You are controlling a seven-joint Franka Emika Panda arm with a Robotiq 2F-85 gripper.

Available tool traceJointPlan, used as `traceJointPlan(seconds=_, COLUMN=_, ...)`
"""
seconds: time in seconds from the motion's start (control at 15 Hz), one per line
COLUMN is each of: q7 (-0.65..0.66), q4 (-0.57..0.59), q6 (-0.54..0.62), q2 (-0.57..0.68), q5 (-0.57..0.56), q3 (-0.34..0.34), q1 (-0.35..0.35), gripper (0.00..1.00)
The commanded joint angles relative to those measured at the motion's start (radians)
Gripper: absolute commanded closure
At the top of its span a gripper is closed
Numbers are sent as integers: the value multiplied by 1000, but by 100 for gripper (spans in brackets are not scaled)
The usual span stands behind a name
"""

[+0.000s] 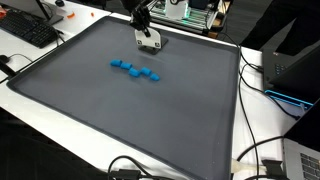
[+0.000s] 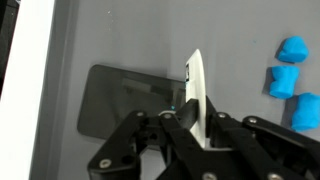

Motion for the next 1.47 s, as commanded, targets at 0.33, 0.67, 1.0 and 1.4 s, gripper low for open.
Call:
traceJointPlan(seconds=0.33, q7=-11, q4=-85, q6=114, q2=-18, q5=120, q3=-2, q1=-6, gripper=98)
traceJointPlan(seconds=0.67, q7=-18, q4=-102, q6=150, q2=-13, q5=155, q3=-2, q1=-7, gripper=98)
traceJointPlan(seconds=1.0, q7=-10, q4=-106, q6=159, q2=-4, q5=149, q3=-1, q1=-5, gripper=98)
traceJointPlan(seconds=1.4, q7=2, q4=-105, q6=153, q2=3, q5=132, q3=-2, q1=-4, gripper=98)
